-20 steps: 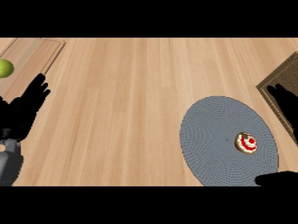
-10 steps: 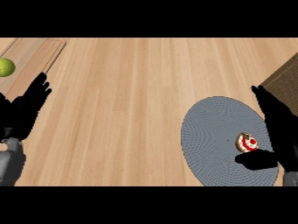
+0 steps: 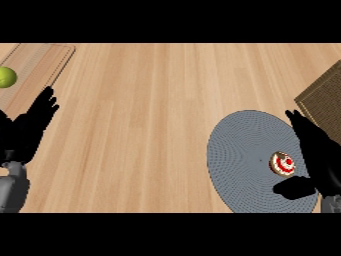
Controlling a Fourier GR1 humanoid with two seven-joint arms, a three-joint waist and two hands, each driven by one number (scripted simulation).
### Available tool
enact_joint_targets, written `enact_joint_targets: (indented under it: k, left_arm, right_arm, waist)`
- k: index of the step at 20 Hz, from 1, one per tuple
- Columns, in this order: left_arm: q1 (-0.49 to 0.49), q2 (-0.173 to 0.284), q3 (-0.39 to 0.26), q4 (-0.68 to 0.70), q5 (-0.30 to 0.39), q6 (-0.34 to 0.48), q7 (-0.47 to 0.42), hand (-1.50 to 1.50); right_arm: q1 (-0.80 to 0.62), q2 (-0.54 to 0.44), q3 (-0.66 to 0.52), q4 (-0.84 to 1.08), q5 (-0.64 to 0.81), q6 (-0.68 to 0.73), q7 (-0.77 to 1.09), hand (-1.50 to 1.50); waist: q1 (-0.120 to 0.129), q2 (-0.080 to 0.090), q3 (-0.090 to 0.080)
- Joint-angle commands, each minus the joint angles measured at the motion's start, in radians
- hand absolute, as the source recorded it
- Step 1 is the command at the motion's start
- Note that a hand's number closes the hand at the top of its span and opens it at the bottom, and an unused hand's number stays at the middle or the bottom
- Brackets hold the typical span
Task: Pick the cupcake from the placemat and place it in the basket
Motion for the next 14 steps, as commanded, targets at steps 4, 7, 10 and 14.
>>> enact_joint_targets:
  k: [4, 7, 10, 14]
  left_arm:
    - [-0.022, -0.017, 0.043, 0.014, -0.024, -0.027, 0.021, 0.0]
    - [-0.007, -0.061, -0.004, -0.075, -0.053, 0.029, 0.066, 0.0]
    - [0.022, -0.057, 0.017, -0.063, -0.044, -0.015, 0.036, 0.0]
    - [-0.031, -0.038, 0.069, 0.04, -0.043, -0.055, -0.014, 0.0]
  right_arm:
    - [-0.017, 0.029, -0.018, 0.017, 0.02, 0.022, -0.034, -1.5]
    - [0.067, 0.017, -0.054, -0.052, -0.059, 0.032, -0.096, -1.5]
    - [0.106, 0.062, 0.018, -0.075, 0.002, 0.002, -0.094, -1.5]
    - [0.038, 0.067, 0.01, -0.035, 0.012, 0.049, -0.086, -1.5]
  waist:
    - [0.0, 0.0, 0.0]
    - [-0.001, -0.001, 0.0]
    - [-0.001, -0.001, 0.0]
    - [-0.001, 0.0, 0.0]
